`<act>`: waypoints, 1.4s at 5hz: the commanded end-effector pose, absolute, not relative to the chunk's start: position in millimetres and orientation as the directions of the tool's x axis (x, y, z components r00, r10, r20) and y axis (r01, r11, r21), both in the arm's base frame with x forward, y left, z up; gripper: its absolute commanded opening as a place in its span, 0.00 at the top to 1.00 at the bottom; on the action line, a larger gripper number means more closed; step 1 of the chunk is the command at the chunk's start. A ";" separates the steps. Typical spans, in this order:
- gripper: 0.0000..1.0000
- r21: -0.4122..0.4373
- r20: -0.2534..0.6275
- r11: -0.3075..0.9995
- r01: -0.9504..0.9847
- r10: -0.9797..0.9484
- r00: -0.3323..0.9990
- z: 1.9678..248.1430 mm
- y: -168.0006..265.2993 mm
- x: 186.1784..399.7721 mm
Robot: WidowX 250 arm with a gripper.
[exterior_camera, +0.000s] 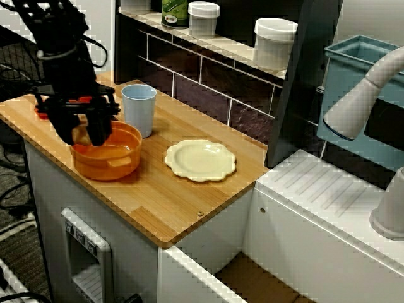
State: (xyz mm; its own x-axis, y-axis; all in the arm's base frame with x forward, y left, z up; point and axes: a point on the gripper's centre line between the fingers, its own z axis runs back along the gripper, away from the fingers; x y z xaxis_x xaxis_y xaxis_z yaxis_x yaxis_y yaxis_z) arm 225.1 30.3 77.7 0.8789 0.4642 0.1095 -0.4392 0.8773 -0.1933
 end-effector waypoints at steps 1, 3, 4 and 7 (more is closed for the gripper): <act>1.00 -0.200 0.174 0.868 -0.454 0.488 0.855 80.4 35.0 249.4; 0.00 -0.187 0.145 0.862 -0.471 0.498 0.855 77.0 40.2 257.3; 0.00 -0.191 0.145 0.863 -0.468 0.496 0.856 77.6 43.5 253.7; 0.00 -0.207 0.146 0.845 -0.493 0.525 0.838 93.8 84.5 257.7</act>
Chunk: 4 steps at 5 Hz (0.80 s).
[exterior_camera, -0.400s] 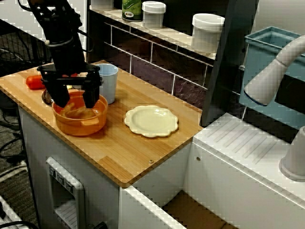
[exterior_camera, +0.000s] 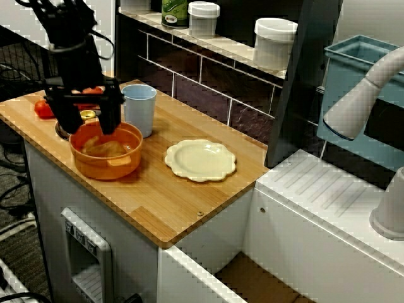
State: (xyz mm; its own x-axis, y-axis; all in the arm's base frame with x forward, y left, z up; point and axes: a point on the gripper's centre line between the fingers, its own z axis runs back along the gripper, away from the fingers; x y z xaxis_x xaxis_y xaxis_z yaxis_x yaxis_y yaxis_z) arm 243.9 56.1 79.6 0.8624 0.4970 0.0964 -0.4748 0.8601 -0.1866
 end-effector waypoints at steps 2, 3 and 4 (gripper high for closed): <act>0.00 -0.191 0.204 0.841 -0.506 0.538 0.818 91.3 99.5 261.9; 0.00 -0.182 0.234 0.839 -0.513 0.544 0.806 87.2 103.6 261.8; 0.00 -0.190 0.251 0.827 -0.530 0.563 0.788 86.4 109.1 265.5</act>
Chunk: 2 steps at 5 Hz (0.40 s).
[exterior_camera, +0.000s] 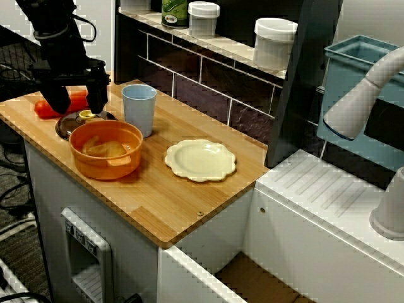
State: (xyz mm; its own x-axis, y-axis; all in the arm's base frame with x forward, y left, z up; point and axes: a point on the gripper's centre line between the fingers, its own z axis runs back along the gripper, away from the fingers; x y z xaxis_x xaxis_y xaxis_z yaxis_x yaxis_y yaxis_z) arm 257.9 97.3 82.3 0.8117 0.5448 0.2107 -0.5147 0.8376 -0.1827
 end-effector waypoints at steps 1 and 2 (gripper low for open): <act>0.00 -0.171 0.253 0.829 -0.532 0.559 0.790 84.8 109.1 271.2; 0.00 -0.149 0.253 0.834 -0.531 0.551 0.795 83.6 114.0 276.9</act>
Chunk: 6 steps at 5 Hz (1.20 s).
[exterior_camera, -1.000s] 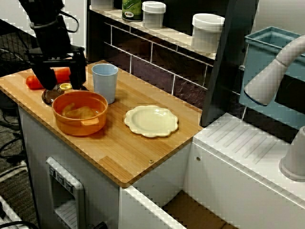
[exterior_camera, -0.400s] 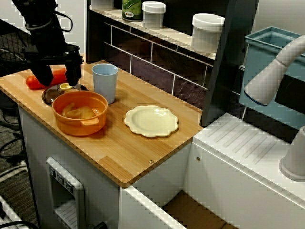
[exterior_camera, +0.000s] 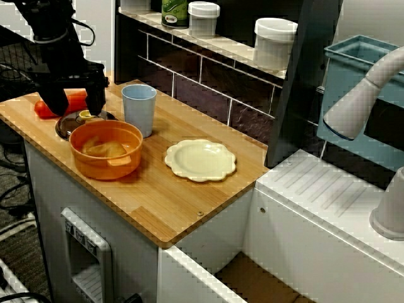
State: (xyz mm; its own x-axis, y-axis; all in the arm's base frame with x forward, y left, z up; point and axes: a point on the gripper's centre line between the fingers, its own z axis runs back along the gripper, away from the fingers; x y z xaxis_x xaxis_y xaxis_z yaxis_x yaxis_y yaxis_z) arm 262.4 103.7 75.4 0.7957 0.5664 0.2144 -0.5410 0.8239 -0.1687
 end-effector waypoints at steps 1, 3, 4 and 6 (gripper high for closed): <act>0.00 -0.144 0.268 0.838 -0.526 0.545 0.795 82.8 117.2 278.6; 0.00 -0.113 0.253 0.838 -0.534 0.544 0.800 89.4 130.9 294.5; 0.00 -0.096 0.258 0.831 -0.548 0.553 0.793 87.3 137.9 297.4; 0.00 -0.066 0.265 0.847 -0.528 0.525 0.809 76.4 139.8 298.1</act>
State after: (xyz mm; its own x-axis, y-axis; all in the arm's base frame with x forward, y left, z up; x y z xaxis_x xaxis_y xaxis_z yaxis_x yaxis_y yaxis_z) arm 292.5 135.1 68.5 0.8129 0.5332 0.2342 -0.5339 0.8430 -0.0662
